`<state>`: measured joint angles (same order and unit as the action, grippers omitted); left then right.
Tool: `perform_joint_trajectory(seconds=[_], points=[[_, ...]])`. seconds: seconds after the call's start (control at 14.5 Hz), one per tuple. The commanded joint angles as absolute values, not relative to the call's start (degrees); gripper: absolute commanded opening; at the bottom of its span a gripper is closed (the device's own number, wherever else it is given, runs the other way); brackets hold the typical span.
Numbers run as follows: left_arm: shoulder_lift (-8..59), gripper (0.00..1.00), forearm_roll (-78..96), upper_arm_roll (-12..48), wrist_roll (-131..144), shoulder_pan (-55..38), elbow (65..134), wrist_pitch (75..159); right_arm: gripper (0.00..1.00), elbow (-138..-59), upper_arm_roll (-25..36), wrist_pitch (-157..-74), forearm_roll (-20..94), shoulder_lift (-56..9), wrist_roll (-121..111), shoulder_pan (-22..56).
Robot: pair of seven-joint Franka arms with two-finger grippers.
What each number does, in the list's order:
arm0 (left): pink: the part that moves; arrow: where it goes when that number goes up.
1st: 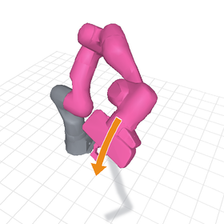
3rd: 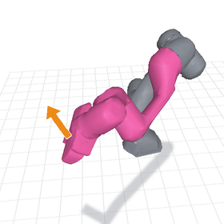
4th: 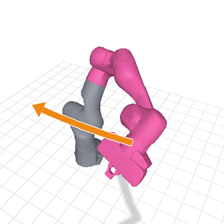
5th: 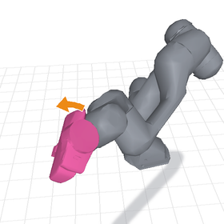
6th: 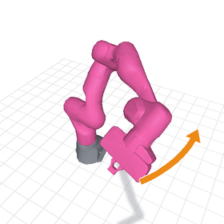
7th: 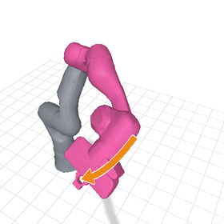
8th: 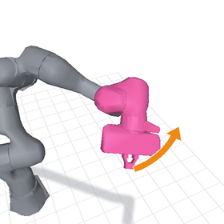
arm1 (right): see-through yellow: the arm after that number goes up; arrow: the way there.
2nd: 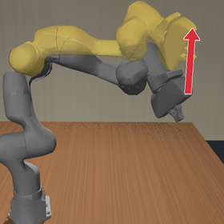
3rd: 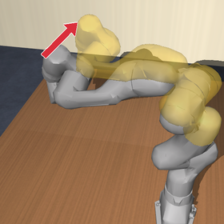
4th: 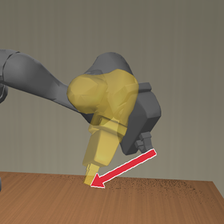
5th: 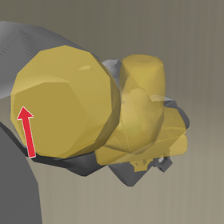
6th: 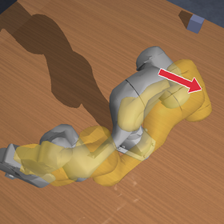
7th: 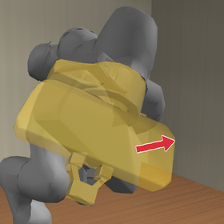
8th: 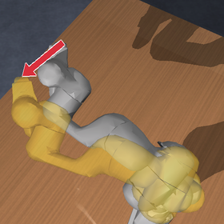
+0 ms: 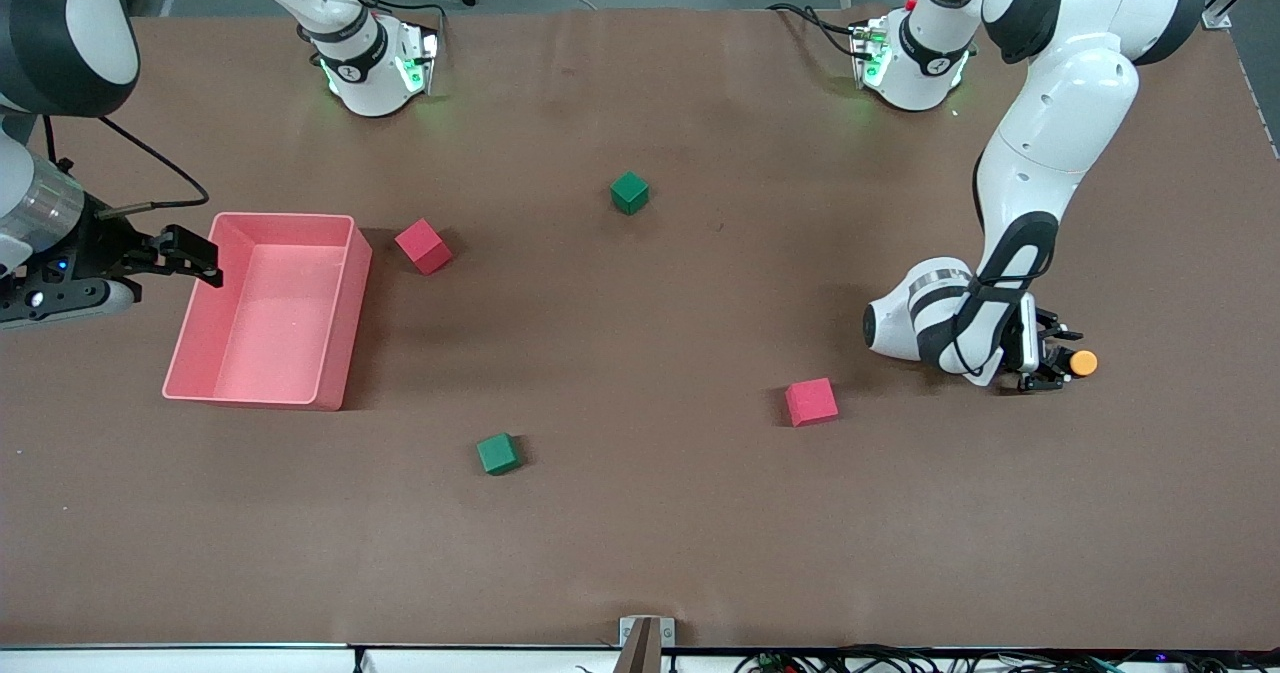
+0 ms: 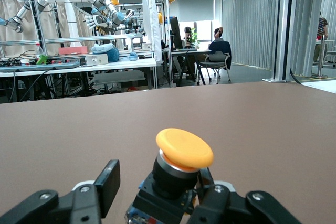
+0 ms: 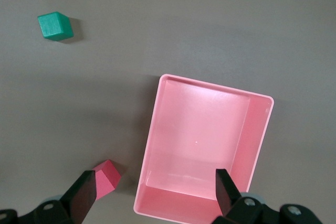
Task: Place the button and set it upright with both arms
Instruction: 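Rotate the left gripper wrist to turn the button upright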
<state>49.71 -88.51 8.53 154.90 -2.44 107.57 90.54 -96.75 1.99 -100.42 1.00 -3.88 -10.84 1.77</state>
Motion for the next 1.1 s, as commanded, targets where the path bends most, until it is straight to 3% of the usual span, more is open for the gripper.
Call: perform_joint_trajectory(seconds=[0.0,1.04], points=[[50.71,1.00,-89.03,8.26,155.30,-2.64,106.61,90.35,1.00,-97.03,0.97,-100.02,1.85,-3.78,-14.58,-0.79],[50.01,1.00,-88.95,8.26,155.66,-2.20,107.05,87.01,1.00,-96.68,3.34,-99.23,1.93,-3.78,-15.82,-0.88]])
